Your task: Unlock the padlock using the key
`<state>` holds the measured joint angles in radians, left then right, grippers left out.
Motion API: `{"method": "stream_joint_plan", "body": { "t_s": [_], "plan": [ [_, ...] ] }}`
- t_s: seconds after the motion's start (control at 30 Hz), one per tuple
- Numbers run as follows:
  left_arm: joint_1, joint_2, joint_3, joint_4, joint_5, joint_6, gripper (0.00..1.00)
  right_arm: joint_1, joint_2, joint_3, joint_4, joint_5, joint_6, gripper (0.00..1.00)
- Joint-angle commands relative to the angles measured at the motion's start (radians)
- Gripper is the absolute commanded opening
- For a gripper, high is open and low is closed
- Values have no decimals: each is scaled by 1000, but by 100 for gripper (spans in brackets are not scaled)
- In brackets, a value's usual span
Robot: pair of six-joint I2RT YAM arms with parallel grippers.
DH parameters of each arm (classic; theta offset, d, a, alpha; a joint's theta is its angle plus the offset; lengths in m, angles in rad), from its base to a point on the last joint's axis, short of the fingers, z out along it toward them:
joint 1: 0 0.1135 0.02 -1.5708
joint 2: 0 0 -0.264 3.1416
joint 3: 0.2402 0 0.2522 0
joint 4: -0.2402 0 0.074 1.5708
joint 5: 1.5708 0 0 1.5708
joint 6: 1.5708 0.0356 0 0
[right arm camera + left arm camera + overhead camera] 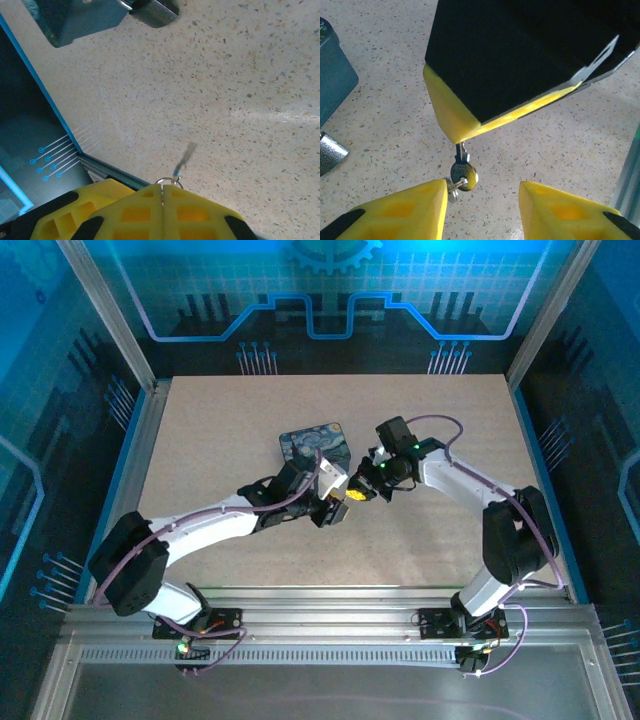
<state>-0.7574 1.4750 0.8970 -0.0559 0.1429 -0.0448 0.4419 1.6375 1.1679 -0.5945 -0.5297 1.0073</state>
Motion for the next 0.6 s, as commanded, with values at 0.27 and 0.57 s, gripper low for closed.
{"method": "stream_joint_plan", "body": {
  "t_s": [0.27,0.57],
  "plan": [
    [-14,36,37,7,-112,58,39,0,34,56,-50,-49,33,0],
    [-23,65,48,16,-135,67,22,11,45,90,-82,-46,13,0]
  ]
}}
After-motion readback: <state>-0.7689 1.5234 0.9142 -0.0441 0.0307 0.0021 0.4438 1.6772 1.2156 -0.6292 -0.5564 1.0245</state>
